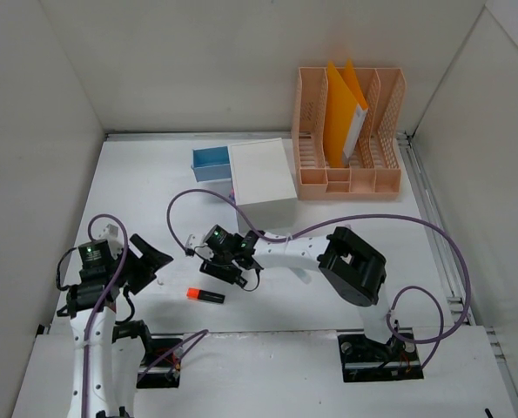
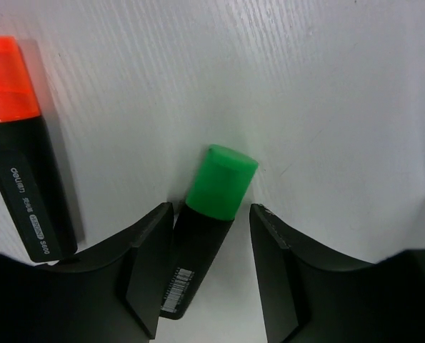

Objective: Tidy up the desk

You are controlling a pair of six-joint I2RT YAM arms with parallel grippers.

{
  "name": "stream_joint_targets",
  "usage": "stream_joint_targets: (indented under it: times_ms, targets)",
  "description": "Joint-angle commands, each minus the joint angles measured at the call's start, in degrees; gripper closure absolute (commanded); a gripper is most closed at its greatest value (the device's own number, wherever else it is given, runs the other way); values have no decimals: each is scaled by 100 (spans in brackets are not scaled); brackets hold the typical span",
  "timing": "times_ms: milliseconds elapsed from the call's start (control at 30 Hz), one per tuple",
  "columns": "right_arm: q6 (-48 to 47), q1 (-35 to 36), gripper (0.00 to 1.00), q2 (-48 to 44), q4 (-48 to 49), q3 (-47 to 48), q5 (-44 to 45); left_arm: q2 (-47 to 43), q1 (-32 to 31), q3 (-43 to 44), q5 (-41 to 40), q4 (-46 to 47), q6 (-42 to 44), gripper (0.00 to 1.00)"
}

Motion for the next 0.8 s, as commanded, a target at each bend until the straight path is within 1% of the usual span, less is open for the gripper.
stream_joint_targets:
  times_ms: [0,33,100,133,200,233,267,300,333,367,400,433,467,500,533,667,700,733,767]
  targets:
    - [11,-66,57,-31,86,6,96,66,-11,11,98,123,-130,30]
    - [11,-58,58,4,51,23,79,57,-11,11,99,123,-130,30]
    - [-24,-58,65,66,-2,15,52,39,-11,19,125,131,-148,30]
    - [-24,-58,73,83,-20,41,26,39,-11,19,125,132,-165,30]
    - [-76,-66,80,66,-55,146,-140,22,-11,2,160,140,-191,30]
    - [-138,-66,87,49,-125,199,-219,22,-11,-16,169,158,-209,30]
    - [-234,-66,91,-13,-169,260,-307,4,-11,-42,239,210,-227,30]
    - [-287,-101,95,-57,-213,417,-482,-13,-11,-94,274,228,-244,30]
    - [-331,-154,100,-101,-318,532,-962,-22,-11,-112,300,246,-279,30]
    - [-419,-259,100,-214,-397,637,-1194,-22,-11,-139,353,263,-288,28]
    - [-498,-294,100,-259,-450,934,-1474,-31,-11,-191,388,298,-297,28]
    - [-560,-347,100,-320,-581,1094,-1973,-31,-11,-209,415,307,-297,27]
    - [-673,-443,100,-425,-617,1270,-2178,-31,-11,-235,432,316,-297,27]
    - [-744,-488,100,-461,-652,1611,-2624,-40,-11,-270,450,333,-306,27]
    - [-797,-558,100,-487,-740,1806,-2785,-22,-11,-288,468,360,-315,27]
    - [-737,-891,100,-313,-776,3026,-2805,74,-116,-323,503,482,-402,26]
    - [-710,-953,100,-225,-776,3560,-2717,74,-117,-349,503,509,-437,26]
    - [-692,-1058,100,-128,-784,3844,-2603,74,-117,-367,503,544,-490,26]
    - [-710,-1225,100,90,-767,4412,-2524,92,-169,-393,538,649,-577,26]
